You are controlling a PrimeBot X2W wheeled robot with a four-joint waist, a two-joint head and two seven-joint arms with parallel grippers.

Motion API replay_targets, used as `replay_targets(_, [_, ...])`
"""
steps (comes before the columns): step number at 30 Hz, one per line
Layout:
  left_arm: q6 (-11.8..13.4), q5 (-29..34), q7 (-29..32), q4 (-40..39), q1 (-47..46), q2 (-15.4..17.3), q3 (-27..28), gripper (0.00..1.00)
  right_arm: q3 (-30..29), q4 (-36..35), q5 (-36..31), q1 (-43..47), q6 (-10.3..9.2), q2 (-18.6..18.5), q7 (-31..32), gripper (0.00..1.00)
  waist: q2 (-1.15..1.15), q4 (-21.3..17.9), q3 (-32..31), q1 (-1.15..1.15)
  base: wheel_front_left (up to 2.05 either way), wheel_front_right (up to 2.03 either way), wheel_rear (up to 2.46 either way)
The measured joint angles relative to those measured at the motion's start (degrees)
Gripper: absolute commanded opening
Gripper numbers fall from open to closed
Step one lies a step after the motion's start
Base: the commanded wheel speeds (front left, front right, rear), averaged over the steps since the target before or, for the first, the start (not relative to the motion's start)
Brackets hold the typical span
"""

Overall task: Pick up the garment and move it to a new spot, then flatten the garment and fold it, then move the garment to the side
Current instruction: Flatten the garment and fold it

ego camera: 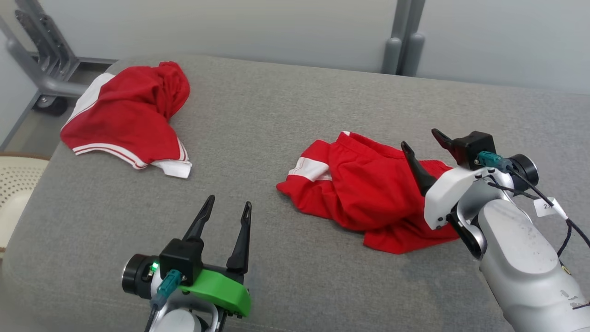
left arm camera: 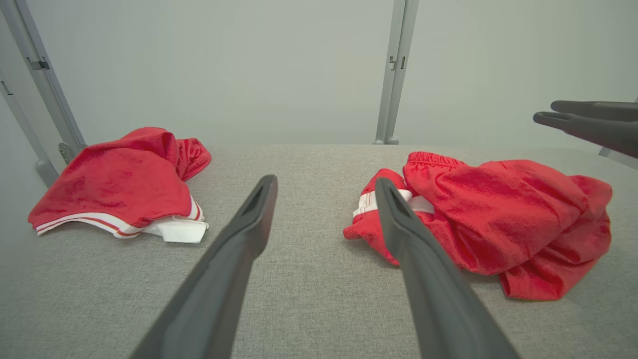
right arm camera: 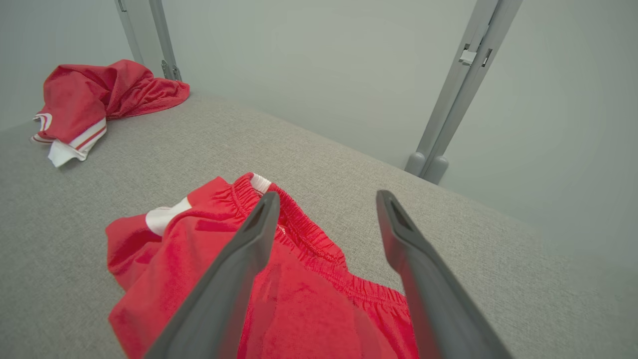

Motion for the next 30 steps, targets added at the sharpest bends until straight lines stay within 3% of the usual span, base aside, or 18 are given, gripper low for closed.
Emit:
replay_targets(11, [-0.62, -0.01, 0.00, -0.76, 0.01, -0.11, -1.66, 1.00, 4.45, 8.13, 2.52, -6.69, 0.58, -1.24, 8.88, 1.00, 0.00, 8.58, 1.78, 0.00, 0.00, 0.00, 0.00])
replay_targets(15, [-0.68, -0.09, 0.00, -1.64, 0.07, -0.13, -1.80, 1.00, 9.20, 11.00, 5.49, -9.04, 0.58, -1.00, 13.82, 1.00, 0.00, 11.45, 2.34, 0.00, 0.00, 0.00, 0.00])
replay_targets(30, [-0.67, -0.63, 0.00, -3.12, 0.58, -0.24, -1.13, 1.00, 12.89, 15.18, 9.05, -16.25, 0.58, -4.38, 18.02, 1.00, 0.00, 13.78, 4.67, 0.00, 0.00, 0.00, 0.00])
